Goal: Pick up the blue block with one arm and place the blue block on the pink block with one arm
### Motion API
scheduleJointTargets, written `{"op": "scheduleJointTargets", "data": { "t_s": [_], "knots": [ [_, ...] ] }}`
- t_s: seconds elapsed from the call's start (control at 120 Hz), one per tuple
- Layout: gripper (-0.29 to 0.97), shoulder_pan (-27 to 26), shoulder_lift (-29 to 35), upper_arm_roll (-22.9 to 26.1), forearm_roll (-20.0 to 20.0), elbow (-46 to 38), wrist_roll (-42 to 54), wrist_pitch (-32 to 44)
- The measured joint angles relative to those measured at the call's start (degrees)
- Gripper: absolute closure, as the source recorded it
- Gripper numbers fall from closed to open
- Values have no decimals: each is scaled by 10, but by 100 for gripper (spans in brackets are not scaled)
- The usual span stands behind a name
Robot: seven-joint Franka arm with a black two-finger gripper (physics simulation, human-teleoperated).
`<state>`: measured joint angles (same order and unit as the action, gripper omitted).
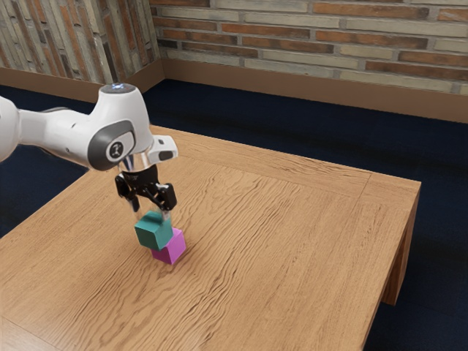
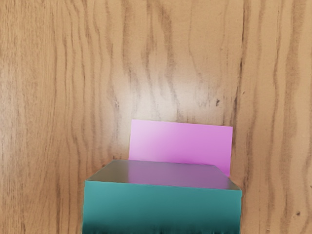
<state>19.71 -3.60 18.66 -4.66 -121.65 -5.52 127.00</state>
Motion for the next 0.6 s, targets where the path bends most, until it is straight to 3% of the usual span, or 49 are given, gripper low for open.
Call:
{"op": "scheduleJointTargets", "data": {
  "t_s": [0.258,0.6],
  "knots": [
    [1,-8,23,1,-7,97,3,-53],
    [0,-5,55,1,-5,116,6,-86]
  ]
}}
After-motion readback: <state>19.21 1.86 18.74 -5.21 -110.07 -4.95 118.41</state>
